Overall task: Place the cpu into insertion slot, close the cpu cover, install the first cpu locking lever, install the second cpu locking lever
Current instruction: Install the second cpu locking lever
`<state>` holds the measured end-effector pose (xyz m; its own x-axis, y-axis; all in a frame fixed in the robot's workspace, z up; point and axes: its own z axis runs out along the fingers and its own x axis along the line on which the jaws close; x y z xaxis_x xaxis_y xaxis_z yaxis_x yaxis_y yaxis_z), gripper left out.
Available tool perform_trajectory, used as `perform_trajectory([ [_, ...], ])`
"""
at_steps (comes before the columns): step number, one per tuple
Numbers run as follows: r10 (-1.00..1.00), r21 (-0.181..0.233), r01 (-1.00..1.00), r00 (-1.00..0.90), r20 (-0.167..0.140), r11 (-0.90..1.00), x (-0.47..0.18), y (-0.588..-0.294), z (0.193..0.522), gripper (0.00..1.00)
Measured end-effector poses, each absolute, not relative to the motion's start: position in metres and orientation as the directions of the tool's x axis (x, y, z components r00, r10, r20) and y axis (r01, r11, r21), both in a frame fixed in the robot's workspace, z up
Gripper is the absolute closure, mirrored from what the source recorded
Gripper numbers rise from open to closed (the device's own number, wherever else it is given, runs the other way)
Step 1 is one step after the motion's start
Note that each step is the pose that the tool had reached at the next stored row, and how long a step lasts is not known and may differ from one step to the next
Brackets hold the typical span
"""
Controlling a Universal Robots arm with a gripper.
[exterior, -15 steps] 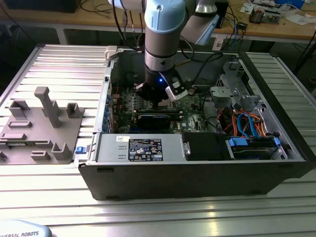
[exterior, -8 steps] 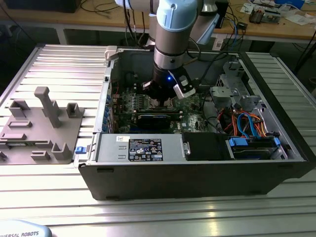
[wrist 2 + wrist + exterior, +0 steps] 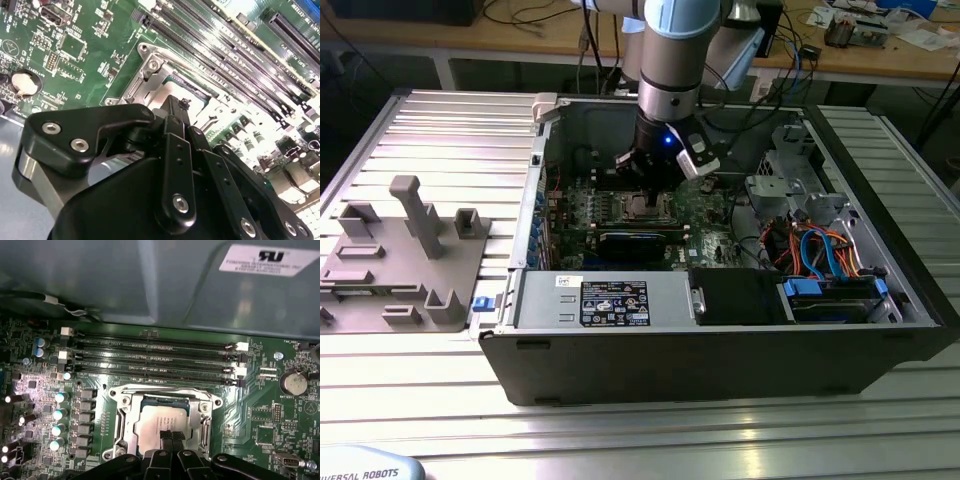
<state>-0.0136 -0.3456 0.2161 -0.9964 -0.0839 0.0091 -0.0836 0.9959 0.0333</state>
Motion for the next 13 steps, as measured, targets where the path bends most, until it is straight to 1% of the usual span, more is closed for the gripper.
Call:
perform_trajectory([
  [13,-0.084,0.027,-0.084,-0.996,0.010,0.996,-0.014,-0.343,0.231,0.89],
])
